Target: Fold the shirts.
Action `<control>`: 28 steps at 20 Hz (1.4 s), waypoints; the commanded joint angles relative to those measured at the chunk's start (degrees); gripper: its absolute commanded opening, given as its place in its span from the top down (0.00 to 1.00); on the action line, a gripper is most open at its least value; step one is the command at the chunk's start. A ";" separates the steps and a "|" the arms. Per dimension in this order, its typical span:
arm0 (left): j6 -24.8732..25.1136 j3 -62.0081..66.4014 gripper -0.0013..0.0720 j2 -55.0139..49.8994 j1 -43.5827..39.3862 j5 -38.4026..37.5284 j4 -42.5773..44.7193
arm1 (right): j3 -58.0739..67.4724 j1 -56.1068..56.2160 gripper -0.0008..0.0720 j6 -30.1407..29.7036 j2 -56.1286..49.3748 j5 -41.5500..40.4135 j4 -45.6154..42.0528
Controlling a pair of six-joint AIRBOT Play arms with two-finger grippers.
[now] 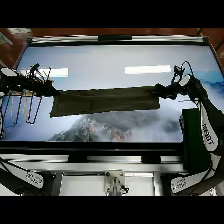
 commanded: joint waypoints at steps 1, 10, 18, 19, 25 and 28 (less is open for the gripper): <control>-0.55 1.09 0.94 -3.06 -0.39 1.77 -0.48 | 0.70 0.13 0.88 1.16 -1.60 -1.99 -0.39; -2.69 5.44 0.01 -1.03 -0.39 -5.86 -1.31 | 0.70 -5.46 0.13 -1.27 1.42 3.74 5.38; -1.49 5.42 0.07 1.99 -0.96 -6.78 -1.81 | 0.70 -5.44 0.13 -3.80 -5.25 0.61 15.72; -1.01 5.42 0.07 2.23 -1.27 -6.71 -2.14 | 0.72 -5.18 0.13 -3.67 -5.25 0.20 15.74; 0.39 5.42 0.16 2.75 -3.02 -6.32 -5.38 | 0.70 -4.42 0.28 -1.64 -6.86 4.79 15.67; 1.51 5.42 0.16 3.15 -2.99 -5.25 -9.66 | 0.72 -3.67 0.47 -4.09 -7.08 8.72 15.76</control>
